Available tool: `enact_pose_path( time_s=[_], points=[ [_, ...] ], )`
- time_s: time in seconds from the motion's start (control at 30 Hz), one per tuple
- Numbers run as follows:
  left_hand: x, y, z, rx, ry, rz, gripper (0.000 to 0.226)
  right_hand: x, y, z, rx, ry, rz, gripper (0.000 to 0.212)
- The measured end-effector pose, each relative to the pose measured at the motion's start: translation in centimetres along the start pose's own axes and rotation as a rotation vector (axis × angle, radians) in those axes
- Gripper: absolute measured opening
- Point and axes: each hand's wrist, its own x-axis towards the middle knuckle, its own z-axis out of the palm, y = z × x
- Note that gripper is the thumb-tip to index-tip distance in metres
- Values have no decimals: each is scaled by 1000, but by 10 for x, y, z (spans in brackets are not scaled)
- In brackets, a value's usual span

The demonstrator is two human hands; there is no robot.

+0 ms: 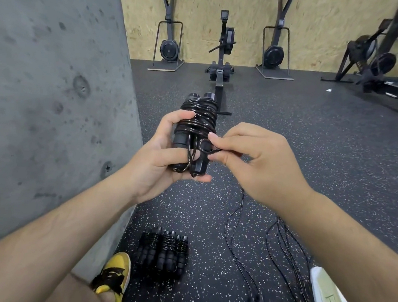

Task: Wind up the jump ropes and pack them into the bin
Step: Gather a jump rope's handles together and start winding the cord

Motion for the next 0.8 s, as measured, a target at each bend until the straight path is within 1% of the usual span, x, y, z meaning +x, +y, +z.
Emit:
enact_pose_path(
  time_s=[0.07, 0.17, 0.23, 0.3, 0.43, 0.6, 0.8],
  points=[
    [1, 0, 1, -5, -7, 3, 63, 0, 3, -4, -130, -32, -29, 14],
    [3, -2, 3, -4, -18, 6, 62, 0, 4, -4, -352, -94, -122, 16],
    [5, -4, 5, -4, -17, 8, 64, 1, 3, -1, -427, -99, -161, 17],
    [6, -4, 5, -7, -10, 6, 64, 2, 2, 2, -484, -92, -183, 13],
    [6, -4, 6, 53, 14, 15, 65, 3, 0, 9, -542, -137, -158, 3],
    [6, -6, 12, 139, 27, 64, 66, 3, -4, 12, -539, -153, -117, 9],
    [8, -7, 15, 107, 72, 70, 66, 7, -13, 13, -561, -171, -71, 25]
  ],
)
